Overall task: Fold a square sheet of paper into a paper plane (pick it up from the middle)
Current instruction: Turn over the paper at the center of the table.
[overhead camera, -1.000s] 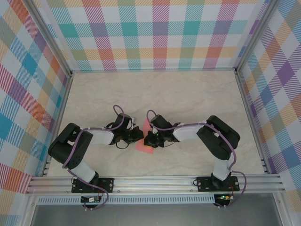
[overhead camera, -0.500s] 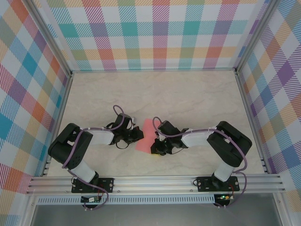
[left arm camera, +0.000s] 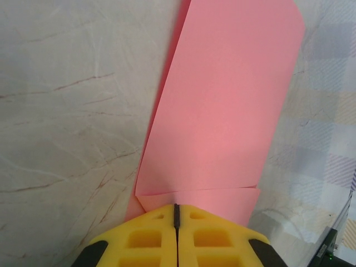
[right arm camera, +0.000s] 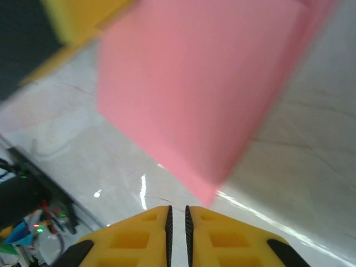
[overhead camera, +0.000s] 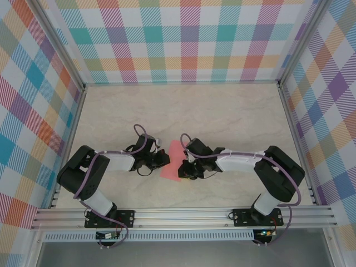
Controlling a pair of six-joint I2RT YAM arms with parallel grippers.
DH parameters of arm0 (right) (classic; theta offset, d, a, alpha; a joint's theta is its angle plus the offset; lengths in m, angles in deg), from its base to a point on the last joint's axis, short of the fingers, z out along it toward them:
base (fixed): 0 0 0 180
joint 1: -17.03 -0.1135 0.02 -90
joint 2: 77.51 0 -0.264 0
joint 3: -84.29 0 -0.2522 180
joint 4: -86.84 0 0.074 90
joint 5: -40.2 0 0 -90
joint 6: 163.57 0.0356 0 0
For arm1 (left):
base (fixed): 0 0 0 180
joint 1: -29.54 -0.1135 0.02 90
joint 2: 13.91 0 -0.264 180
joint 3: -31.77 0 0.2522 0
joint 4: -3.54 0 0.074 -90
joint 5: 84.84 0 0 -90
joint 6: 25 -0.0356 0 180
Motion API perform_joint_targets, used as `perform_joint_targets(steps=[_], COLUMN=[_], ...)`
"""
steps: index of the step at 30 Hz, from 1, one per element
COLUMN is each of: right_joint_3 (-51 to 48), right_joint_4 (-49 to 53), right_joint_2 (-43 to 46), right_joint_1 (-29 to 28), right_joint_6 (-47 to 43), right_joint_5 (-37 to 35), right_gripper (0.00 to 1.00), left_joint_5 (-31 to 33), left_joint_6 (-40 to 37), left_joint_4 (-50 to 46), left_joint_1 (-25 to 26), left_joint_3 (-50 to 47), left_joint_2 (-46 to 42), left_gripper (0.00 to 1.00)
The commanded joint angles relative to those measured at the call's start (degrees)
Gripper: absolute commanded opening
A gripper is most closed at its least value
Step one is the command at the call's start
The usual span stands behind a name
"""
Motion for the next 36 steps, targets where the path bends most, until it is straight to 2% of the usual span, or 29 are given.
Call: perform_joint_targets(steps=[1, 6, 10, 15, 18, 21, 25, 30, 33, 36], right_joint_3=[5.01, 5.79, 1.88, -5.09, -6.91, -7.32, -7.74, -5.76, -3.11, -1.51], right_joint_4=[-3.09, -3.63, -3.66, -4.21, -0.86, 2.72, 2.18, -1.48, -3.87, -6.53], right_joint_2=[-4.27, -9.25, -10.06, -5.36, -0.31, 3.91, 6.91, 5.46, 2.29, -0.45], right_joint_1=[-0.58, -0.59, -0.58, -0.59, -0.56, 0.47, 2.97, 4.77, 4.86, 4.86], right_joint_6=[1.63, 3.47, 4.73, 5.02, 3.79, 3.15, 5.43, 8.33, 9.4, 10.62], right_joint_5=[0.93, -0.46, -0.86, -0.14, -2.02, -4.87, -6.65, -6.77, -5.89, -5.23], right_gripper=[0.16, 0.16, 0.15, 0.16, 0.17, 0.2, 0.32, 0.43, 0.44, 0.42], left_joint_5=[4.75, 4.32, 3.96, 4.19, 4.27, 4.9, 6.62, 10.67, 12.48, 10.72], left_joint_6=[0.86, 1.32, 1.64, 1.98, 2.99, 4.73, 8.44, 9.31, 7.33, 5.47], left_joint_4=[-5.34, -5.46, -5.26, -5.78, -6.0, -6.4, -6.85, -10.38, -13.41, -14.02], left_joint_1=[0.41, 0.46, 0.5, 0.5, 0.63, 1.17, 2.82, 3.75, 3.75, 3.65], left_joint_3=[-1.6, -1.57, -1.77, -1.77, -1.68, -1.73, -2.53, -2.96, -1.78, -0.11], left_joint_2=[0.63, 0.23, -0.29, -1.29, -2.31, -4.29, -8.03, -13.89, -15.93, -14.9], left_gripper=[0.05, 0.06, 0.06, 0.06, 0.06, 0.06, 0.07, 0.11, 0.14, 0.14])
